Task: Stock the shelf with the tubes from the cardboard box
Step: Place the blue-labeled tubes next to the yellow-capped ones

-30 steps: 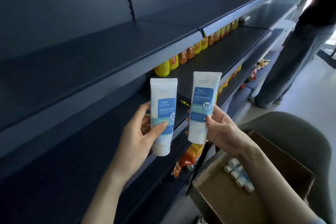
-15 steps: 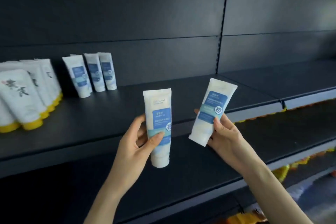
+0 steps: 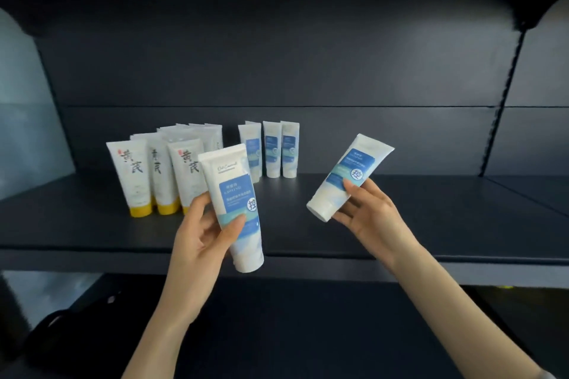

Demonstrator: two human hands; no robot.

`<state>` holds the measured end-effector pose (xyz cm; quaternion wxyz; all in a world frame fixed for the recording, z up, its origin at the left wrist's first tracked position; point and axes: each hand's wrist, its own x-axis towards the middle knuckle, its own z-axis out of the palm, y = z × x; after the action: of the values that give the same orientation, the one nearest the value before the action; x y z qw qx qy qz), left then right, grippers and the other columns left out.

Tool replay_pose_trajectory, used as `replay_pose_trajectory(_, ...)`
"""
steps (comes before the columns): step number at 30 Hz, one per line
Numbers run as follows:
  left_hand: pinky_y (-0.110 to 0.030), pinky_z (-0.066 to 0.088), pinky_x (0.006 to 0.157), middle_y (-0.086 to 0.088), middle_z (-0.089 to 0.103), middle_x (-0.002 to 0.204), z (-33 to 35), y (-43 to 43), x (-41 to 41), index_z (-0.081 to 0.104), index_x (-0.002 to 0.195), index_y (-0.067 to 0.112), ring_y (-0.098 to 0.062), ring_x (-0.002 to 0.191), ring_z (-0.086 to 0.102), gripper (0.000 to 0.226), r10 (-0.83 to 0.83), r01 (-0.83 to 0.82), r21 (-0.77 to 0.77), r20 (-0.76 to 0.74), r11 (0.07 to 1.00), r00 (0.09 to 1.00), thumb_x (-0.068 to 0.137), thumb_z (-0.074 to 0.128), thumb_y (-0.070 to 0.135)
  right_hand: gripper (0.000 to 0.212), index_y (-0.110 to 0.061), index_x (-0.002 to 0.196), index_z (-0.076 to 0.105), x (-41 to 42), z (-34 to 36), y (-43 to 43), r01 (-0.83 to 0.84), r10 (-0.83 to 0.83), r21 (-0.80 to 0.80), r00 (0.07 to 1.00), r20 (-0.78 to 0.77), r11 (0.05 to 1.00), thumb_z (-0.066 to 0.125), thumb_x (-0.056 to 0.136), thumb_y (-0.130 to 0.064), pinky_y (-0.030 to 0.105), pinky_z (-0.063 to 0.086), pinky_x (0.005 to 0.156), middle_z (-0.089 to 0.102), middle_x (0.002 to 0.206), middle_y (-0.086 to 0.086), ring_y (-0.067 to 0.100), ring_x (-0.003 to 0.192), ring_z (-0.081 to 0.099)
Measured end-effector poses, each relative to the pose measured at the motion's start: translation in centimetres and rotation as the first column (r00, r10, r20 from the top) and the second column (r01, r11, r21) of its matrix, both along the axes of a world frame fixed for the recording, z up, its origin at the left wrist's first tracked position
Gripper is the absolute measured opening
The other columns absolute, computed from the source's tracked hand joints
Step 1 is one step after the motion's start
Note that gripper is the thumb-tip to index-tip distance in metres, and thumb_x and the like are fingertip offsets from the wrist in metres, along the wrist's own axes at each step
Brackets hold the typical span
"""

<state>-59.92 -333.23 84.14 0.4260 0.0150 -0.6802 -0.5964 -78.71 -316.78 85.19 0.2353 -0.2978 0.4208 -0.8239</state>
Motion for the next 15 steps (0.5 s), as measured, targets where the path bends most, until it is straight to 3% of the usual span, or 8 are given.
replay_pose_trajectory(5, -0.023, 0.056, 0.075, 0.005, 0.072, 0.107, 1.0, -5.0, 0.6, 0.057, 0.115, 0.028, -0.013, 0.097, 0.069, 0.037, 0.031, -0.031, -0.022, 0.021, 0.999, 0.999, 0.08, 0.065, 0.021, 0.026, -0.016, 0.112, 0.063, -1.4, 1.5, -6.5, 0.118, -0.114, 0.068, 0.991, -0.066, 0.991, 0.063, 0.087, -0.013, 0.034, 0.058, 0.069, 0.07, 0.111, 0.006, 0.021, 0.097, 0.069)
replay_pose_trajectory(10, -0.031, 0.057, 0.083, 0.009, 0.071, 0.107, 1.1, -8.9, 0.6, 0.055, 0.114, 0.028, -0.011, 0.099, 0.068, 0.037, 0.016, -0.013, -0.059, 0.062, 0.998, 0.998, 0.079, 0.065, 0.023, 0.032, -0.011, 0.12, 0.057, -3.8, 1.0, -12.2, 0.234, -0.23, 0.205, 0.972, -0.04, 0.95, 0.063, 0.089, -0.012, 0.042, 0.057, 0.073, 0.066, 0.117, 0.008, 0.025, 0.104, 0.065)
replay_pose_trajectory(12, -0.029, 0.056, 0.085, 0.011, 0.071, 0.107, 1.0, -10.1, 0.6, 0.055, 0.112, 0.028, -0.011, 0.099, 0.068, 0.036, 0.009, -0.005, -0.057, 0.067, 0.998, 0.998, 0.078, 0.065, 0.022, 0.03, -0.011, 0.119, 0.055, -4.8, 0.7, -14.0, 0.297, -0.277, 0.273, 0.954, -0.112, 0.915, 0.063, 0.09, -0.013, 0.041, 0.057, 0.07, 0.064, 0.119, 0.007, 0.023, 0.098, 0.066)
replay_pose_trajectory(15, -0.029, 0.055, 0.086, 0.012, 0.071, 0.107, 0.8, -11.6, 0.6, 0.056, 0.11, 0.028, -0.011, 0.099, 0.068, 0.035, -0.003, 0.008, -0.068, 0.078, 0.998, 0.997, 0.077, 0.065, 0.024, 0.025, -0.017, 0.112, 0.053, -6.4, 0.5, -16.1, 0.413, -0.293, 0.363, 0.893, -0.341, 0.835, 0.063, 0.09, -0.012, 0.039, 0.059, 0.071, 0.063, 0.118, 0.007, 0.016, 0.092, 0.065)
